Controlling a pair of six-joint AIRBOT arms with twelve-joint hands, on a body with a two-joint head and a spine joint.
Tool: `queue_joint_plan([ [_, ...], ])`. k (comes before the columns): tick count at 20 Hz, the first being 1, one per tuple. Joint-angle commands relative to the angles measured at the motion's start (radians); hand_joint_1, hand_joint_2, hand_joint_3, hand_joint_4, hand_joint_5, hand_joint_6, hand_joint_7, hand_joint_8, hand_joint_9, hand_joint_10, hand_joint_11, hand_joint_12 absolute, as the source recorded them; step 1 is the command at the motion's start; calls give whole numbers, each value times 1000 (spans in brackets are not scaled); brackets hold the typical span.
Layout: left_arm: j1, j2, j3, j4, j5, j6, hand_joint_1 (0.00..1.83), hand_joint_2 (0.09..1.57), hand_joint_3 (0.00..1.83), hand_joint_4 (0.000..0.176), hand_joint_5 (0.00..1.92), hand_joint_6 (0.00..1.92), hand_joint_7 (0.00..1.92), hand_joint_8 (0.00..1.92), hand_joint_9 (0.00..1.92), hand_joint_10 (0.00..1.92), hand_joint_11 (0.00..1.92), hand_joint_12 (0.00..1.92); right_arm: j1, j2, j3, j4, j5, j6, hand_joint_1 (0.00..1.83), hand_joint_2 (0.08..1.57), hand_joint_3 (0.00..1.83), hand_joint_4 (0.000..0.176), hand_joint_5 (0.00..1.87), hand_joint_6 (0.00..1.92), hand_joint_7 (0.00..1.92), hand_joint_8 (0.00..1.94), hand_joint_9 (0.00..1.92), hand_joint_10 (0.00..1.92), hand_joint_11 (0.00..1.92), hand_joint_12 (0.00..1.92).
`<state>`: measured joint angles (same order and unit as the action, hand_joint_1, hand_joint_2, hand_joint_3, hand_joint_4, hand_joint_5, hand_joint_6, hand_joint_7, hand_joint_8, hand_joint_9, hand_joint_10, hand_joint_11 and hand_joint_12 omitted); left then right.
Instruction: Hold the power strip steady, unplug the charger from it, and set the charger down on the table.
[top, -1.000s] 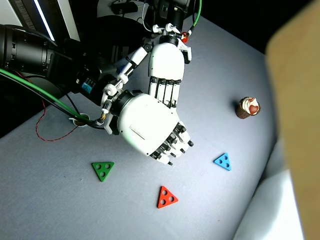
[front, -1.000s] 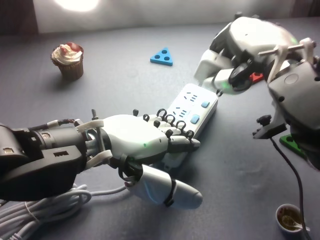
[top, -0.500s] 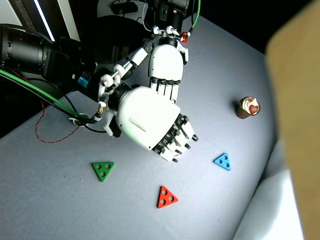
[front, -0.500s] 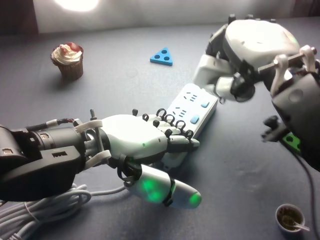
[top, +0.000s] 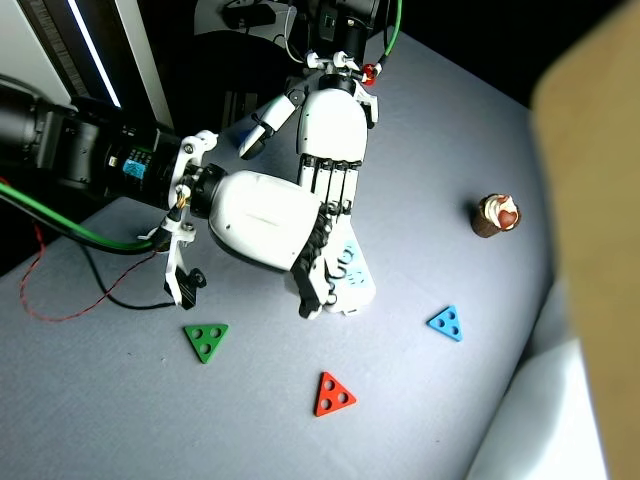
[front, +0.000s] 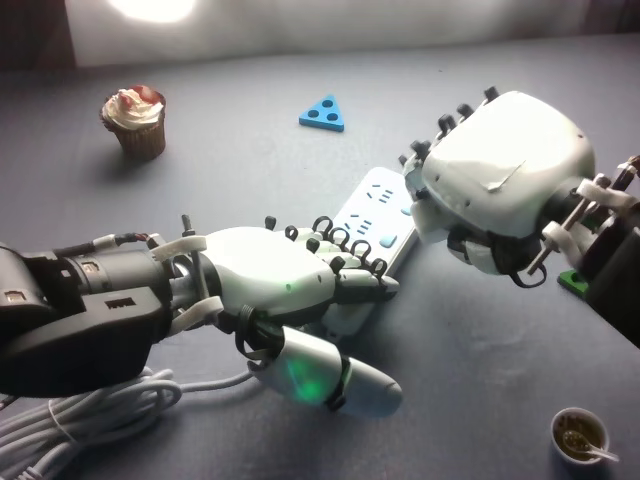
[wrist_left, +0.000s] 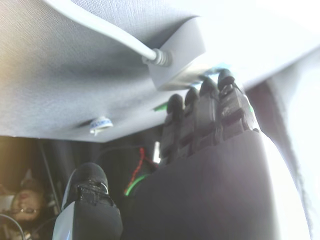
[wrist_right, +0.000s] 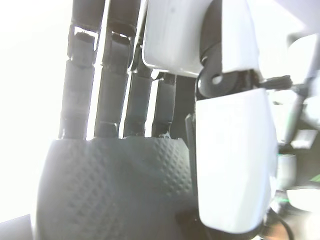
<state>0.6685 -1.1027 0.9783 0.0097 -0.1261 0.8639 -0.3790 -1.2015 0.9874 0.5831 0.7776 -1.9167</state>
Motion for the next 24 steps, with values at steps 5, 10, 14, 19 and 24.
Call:
queue_joint_plan([
  [5,-12,2,2,-7,-21,2,5,1045,0,0,152,0,153,2,129,5,78,82,-15,17,6,-97,57,-7,1263,1089,0,0,981,1020,1086,741,1003,437,924,532],
  [10,-18,2,3,-7,-16,4,0,1042,0,0,139,0,148,0,116,0,62,71,-34,25,-9,-98,45,-7,1226,1043,0,0,796,23,841,5,833,0,679,545],
  [14,-20,2,5,-7,-13,3,0,1045,0,0,144,3,155,5,127,6,74,75,-37,39,-28,-91,31,-5,1128,1045,1,0,645,0,712,0,700,0,521,520],
  [19,-20,2,4,-7,-7,5,0,1047,1,0,144,0,157,2,126,3,72,72,-34,94,-74,-67,-2,54,1071,977,0,0,474,0,533,0,533,0,328,587],
  [24,-20,2,2,-7,-7,5,0,1045,0,0,150,1,162,2,133,3,79,72,-13,210,-163,-4,-37,96,986,942,0,0,312,0,375,0,359,0,167,523],
])
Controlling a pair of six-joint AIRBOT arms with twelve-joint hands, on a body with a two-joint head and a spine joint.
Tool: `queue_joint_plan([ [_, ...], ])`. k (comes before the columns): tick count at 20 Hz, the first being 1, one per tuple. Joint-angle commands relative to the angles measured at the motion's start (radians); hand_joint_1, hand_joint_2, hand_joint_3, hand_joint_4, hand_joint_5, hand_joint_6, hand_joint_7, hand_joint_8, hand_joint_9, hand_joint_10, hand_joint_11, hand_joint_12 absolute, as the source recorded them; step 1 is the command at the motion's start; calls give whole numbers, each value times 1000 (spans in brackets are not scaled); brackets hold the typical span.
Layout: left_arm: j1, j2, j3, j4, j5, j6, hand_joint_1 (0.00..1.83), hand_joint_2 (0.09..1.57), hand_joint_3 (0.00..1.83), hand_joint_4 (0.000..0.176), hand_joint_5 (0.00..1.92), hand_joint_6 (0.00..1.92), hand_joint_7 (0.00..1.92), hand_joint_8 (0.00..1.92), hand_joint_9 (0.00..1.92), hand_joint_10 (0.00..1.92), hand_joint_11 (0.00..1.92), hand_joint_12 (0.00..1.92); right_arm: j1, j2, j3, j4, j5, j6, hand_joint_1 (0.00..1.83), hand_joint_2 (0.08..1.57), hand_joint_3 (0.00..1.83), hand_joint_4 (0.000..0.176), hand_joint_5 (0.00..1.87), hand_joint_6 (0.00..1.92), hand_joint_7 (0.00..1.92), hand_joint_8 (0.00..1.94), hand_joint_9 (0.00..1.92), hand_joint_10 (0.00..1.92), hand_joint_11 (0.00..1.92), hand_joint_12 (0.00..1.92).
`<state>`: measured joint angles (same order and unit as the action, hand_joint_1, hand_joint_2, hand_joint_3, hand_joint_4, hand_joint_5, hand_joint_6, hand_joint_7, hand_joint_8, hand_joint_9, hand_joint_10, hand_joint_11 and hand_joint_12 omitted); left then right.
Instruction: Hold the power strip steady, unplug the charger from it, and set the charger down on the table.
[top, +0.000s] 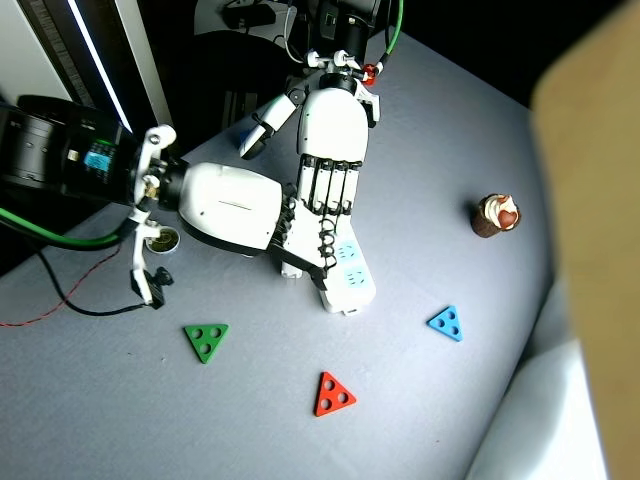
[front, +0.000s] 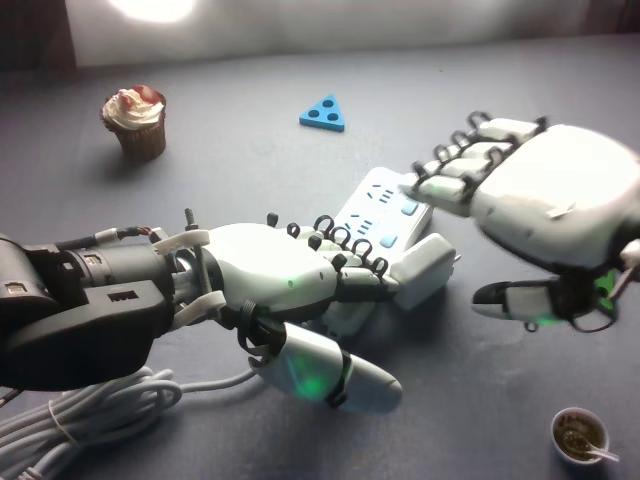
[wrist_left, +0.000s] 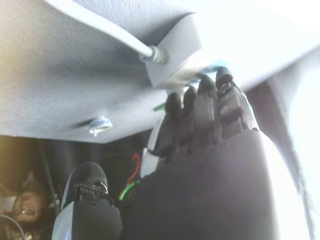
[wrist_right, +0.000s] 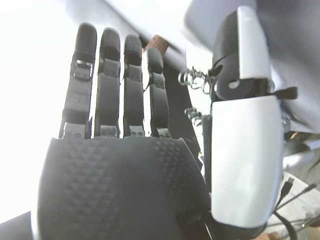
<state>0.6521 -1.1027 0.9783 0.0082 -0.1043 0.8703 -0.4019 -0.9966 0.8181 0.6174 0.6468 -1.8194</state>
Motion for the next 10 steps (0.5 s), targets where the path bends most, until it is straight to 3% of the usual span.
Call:
queue_joint_plan([
  [1,-3,3,2,-6,-29,-2,0,1043,0,0,141,0,151,0,126,0,79,72,10,36,-14,-12,86,0,989,936,0,0,299,0,356,0,344,0,155,518],
  [5,-3,6,-2,-6,-34,0,0,1046,0,0,152,5,158,4,131,3,81,70,32,201,-120,-23,-53,123,922,928,0,0,249,0,296,0,280,0,95,488],
  [6,-4,9,-4,-6,-36,3,0,1043,0,0,153,5,155,2,126,1,79,69,35,247,-143,-97,-96,224,927,921,0,0,248,0,294,0,279,0,97,488],
  [10,-21,17,-11,-6,-37,5,0,1041,0,0,156,6,156,5,127,5,72,64,83,407,-223,-316,-230,474,882,933,0,0,177,0,222,0,206,0,38,462],
])
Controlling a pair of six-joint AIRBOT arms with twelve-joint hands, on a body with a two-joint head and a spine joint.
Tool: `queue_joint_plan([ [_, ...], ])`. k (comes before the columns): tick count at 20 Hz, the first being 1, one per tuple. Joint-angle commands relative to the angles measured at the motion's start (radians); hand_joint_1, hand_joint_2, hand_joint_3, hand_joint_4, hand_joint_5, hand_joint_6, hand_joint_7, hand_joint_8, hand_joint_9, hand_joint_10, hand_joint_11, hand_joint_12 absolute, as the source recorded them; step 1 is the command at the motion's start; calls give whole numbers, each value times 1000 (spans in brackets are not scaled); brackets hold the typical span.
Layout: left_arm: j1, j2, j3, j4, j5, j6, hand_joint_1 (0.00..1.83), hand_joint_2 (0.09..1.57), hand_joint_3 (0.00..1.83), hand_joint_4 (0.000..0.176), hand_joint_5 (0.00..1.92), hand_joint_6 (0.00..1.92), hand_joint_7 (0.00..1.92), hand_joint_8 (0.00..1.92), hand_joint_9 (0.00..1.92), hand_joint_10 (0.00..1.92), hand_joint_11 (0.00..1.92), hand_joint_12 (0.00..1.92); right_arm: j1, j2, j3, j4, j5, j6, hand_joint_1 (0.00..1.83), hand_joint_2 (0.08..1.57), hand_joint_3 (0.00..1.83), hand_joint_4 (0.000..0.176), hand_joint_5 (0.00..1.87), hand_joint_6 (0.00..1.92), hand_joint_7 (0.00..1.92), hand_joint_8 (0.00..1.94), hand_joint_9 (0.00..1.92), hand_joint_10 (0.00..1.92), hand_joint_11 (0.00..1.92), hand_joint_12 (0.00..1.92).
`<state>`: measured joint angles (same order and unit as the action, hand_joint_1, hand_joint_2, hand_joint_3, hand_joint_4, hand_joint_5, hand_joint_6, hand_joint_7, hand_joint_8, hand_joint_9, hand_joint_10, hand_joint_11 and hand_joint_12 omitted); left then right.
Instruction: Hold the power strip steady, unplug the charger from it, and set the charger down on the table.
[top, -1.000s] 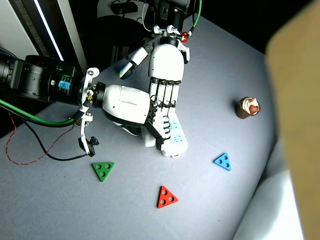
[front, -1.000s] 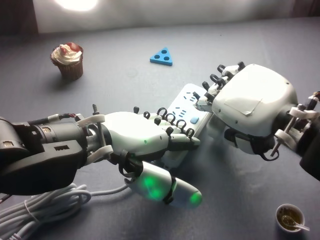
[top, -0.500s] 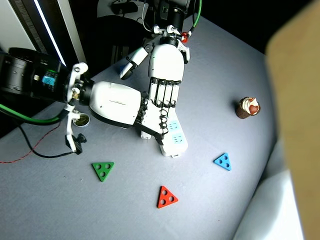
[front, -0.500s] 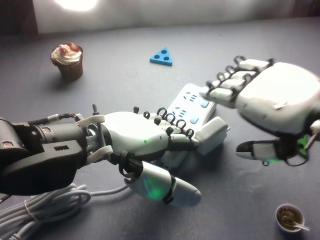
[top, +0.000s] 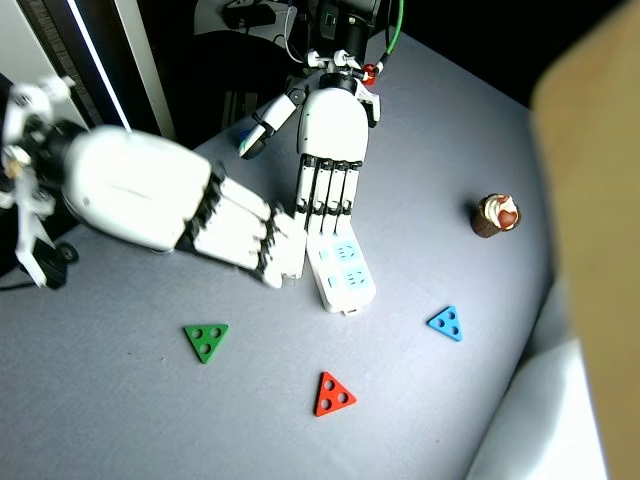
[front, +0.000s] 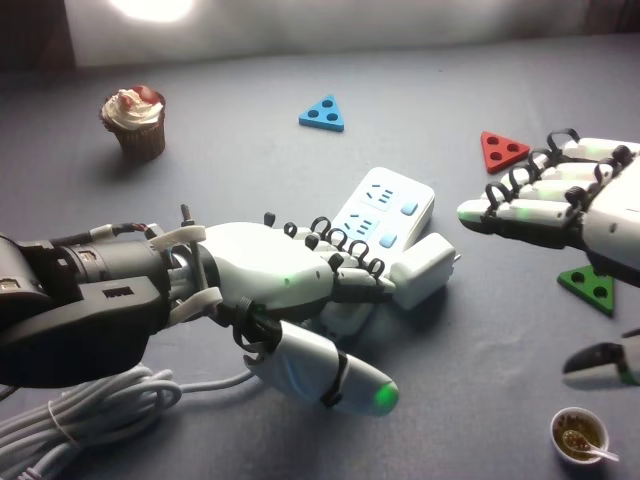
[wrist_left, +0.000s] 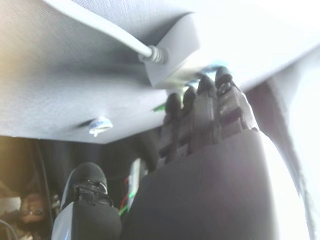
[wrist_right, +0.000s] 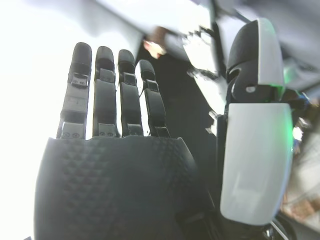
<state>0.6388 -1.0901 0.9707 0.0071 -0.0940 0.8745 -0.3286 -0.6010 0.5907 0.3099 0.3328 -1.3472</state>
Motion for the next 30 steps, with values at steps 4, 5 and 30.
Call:
queue_joint_plan([
  [4,-28,18,-14,-5,-39,6,0,1044,0,0,140,0,132,0,106,0,51,53,81,119,-32,-235,-3,247,852,927,0,0,145,0,186,0,180,0,21,463],
  [5,-35,24,-18,-5,-39,7,0,1039,0,0,136,0,130,0,107,1,55,54,81,136,-42,-264,-3,260,854,918,0,0,146,1,185,0,175,0,10,460],
  [30,-424,140,-129,-5,171,49,0,1081,9,0,86,2,116,5,113,5,72,53,142,157,7,-829,109,652,673,878,4,0,141,2,185,0,212,0,0,638],
])
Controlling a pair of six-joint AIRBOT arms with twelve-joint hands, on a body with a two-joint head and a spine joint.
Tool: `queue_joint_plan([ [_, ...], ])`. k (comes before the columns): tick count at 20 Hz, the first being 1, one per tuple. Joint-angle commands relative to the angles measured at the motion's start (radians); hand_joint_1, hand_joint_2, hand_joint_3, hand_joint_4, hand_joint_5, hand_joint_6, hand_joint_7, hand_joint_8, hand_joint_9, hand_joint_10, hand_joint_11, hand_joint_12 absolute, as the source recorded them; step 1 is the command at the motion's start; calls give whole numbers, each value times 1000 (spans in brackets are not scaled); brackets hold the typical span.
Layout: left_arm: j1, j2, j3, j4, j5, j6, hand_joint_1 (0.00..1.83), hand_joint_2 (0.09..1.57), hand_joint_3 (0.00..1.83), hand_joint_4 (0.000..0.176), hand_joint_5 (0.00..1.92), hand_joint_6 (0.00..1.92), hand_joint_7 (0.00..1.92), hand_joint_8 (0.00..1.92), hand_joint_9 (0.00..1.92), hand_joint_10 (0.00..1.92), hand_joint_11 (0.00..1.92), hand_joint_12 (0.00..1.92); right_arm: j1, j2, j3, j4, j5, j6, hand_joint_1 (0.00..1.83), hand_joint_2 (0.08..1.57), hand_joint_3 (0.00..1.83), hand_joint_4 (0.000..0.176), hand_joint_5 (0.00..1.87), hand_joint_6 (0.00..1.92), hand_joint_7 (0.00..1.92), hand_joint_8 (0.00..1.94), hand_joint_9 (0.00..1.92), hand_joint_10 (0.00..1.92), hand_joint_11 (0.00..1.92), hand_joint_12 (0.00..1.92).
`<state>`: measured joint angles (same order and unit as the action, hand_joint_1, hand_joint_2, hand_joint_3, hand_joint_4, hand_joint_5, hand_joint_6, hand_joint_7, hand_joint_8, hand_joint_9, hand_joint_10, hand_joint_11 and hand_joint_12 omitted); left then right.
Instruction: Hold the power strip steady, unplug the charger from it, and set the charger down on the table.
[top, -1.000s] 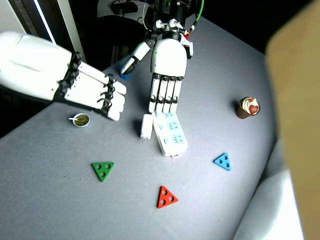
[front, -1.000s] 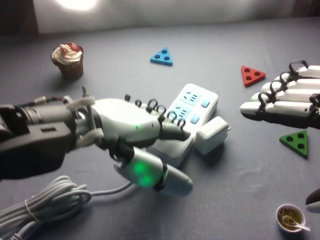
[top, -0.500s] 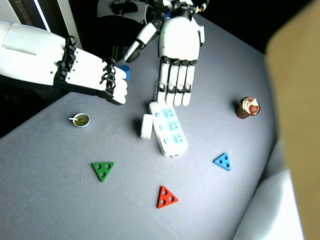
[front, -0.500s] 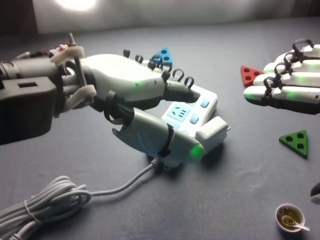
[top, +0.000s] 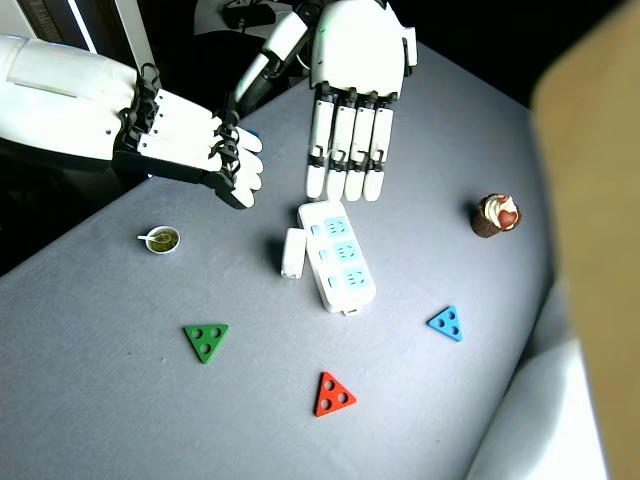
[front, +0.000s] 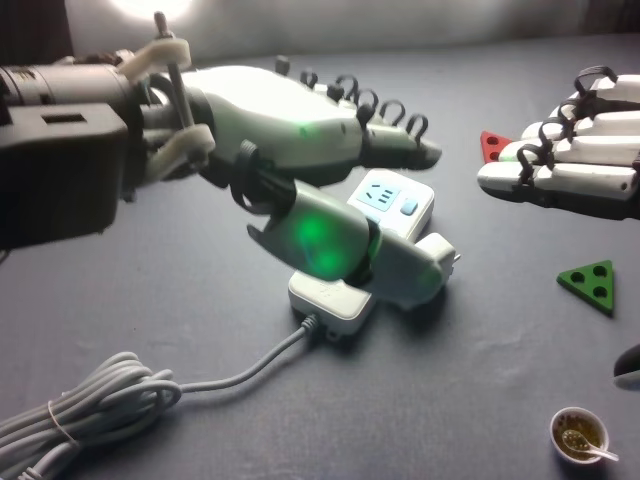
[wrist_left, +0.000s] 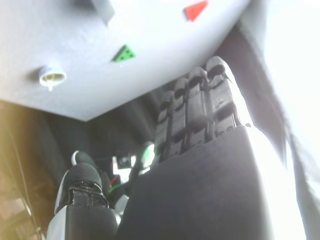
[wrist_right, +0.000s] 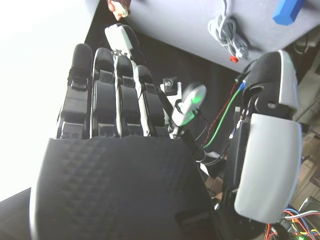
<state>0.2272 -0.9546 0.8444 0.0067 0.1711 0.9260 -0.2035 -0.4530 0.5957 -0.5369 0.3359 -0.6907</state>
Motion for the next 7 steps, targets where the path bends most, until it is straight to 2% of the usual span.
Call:
queue_joint_plan([
  [1,-20,7,-4,-4,-88,-2,0,1084,9,0,94,5,128,9,124,9,69,52,21,7,3,22,107,-15,651,876,2,0,155,7,195,5,218,4,20,638],
  [2,-30,10,-4,-4,-80,-2,0,1086,9,0,82,0,118,4,116,5,63,49,22,6,3,37,107,-38,597,910,10,0,144,1,182,1,191,0,3,609],
  [6,-57,20,-2,-4,-57,6,0,1082,6,0,94,6,134,9,134,11,93,62,23,4,3,58,106,-87,599,924,3,0,175,1,229,1,220,2,8,639],
  [7,-62,21,-2,-4,-51,9,0,1083,4,0,81,0,123,2,119,2,65,49,23,4,3,70,106,-105,569,942,1,0,154,4,192,3,208,6,11,630],
])
